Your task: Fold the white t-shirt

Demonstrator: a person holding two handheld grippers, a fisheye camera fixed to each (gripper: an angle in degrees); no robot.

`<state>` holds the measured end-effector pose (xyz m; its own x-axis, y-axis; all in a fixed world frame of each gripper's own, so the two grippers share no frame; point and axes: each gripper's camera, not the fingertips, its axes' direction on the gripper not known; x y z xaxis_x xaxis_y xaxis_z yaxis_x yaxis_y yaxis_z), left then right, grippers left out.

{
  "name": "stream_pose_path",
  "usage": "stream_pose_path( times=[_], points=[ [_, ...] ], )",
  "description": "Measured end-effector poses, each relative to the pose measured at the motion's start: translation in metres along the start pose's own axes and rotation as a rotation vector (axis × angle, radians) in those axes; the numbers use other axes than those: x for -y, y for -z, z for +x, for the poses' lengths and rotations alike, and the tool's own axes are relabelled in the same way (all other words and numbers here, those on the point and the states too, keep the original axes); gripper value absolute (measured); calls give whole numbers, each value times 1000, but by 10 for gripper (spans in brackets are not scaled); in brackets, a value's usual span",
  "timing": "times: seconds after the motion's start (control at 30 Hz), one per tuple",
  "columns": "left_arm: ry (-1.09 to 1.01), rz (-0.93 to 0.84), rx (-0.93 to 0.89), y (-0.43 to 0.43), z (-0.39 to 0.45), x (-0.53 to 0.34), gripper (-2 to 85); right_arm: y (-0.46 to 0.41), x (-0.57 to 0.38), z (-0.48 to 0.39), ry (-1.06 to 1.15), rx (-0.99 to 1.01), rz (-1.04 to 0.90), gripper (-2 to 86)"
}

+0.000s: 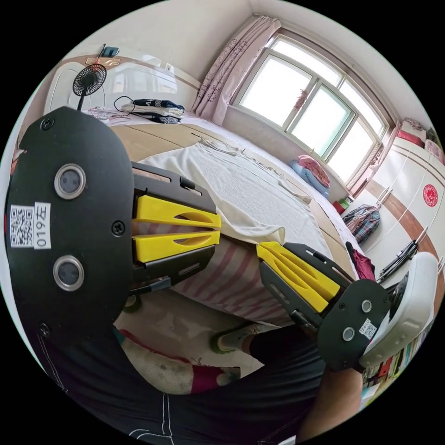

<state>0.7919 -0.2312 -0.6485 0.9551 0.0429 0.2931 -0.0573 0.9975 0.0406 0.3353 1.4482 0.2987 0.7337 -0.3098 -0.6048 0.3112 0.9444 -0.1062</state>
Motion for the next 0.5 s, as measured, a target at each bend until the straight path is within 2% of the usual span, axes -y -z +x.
stream_pose_path(
  times=[0.17, 0.5],
  points=[
    [-87, -52, 124, -5, 12, -7, 6, -1, 0, 2, -5, -2, 3, -9],
    [-55, -90, 98, -1, 7, -22, 6, -4, -3, -1, 21, 14, -2, -9]
  ],
)
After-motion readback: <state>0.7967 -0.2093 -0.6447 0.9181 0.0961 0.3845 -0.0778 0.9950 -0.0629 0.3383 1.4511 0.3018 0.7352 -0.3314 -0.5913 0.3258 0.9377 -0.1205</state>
